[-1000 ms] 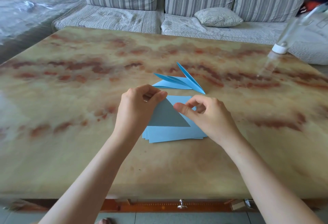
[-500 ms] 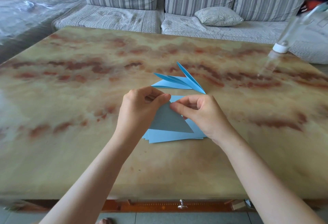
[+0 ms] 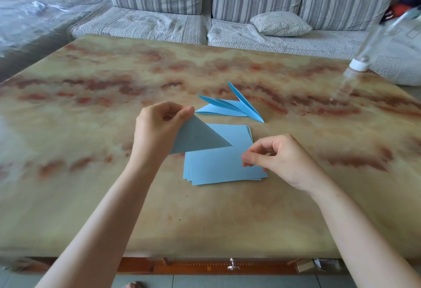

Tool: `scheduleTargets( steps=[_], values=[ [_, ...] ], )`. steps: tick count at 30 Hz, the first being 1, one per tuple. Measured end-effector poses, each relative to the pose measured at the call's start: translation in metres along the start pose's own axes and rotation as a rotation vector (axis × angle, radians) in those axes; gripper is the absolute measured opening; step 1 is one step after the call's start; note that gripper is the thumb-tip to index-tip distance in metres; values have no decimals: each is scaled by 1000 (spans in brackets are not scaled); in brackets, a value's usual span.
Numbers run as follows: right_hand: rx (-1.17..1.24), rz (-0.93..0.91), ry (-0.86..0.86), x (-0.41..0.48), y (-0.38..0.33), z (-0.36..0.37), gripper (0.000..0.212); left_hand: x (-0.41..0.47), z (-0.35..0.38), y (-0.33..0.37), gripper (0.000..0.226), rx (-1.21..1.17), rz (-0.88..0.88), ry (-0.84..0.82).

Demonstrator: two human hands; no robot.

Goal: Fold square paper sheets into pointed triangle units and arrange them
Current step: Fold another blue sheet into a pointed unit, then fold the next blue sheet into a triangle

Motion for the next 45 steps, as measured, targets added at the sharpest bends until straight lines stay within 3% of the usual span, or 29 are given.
scheduleTargets(
  steps=[5,9,15,18,25,30,35,39,45],
  values=[
    [112,-48,106,5,-7,-4,12,-8,17,1,14,54,7,-100],
    [264,-82,94,8,-15,7,12,-13,28,5,14,62,20,-142],
    [229,-105,93,14,-17,14,12,-16,37,7,13,53,6,-187],
    [227,-85,134,17,-13,1,14,-19,40,3,27,122,-6,-261],
    [496,5,433,37,17,-56,13,-29,41,-1,35,258,36,-309],
    [624,129,618,71,48,-81,13,-36,56,-1,59,450,184,-556],
    [515,230,755,106,64,-87,12,-47,71,0,78,496,291,-769],
    [138,251,772,112,61,-78,16,-49,71,-1,78,554,294,-794],
    [-62,192,783,109,57,-74,18,-47,70,-1,65,553,311,-794]
  ],
)
Point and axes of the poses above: each hand's wrist, its own x-axis towards the middle knuckle, its own z-axis out of the palm, y = z × x, the point moved 6 cm from there along x, towards the middle knuckle, and after that the axes turned 8 degrees about z, right-handed, at the moved point
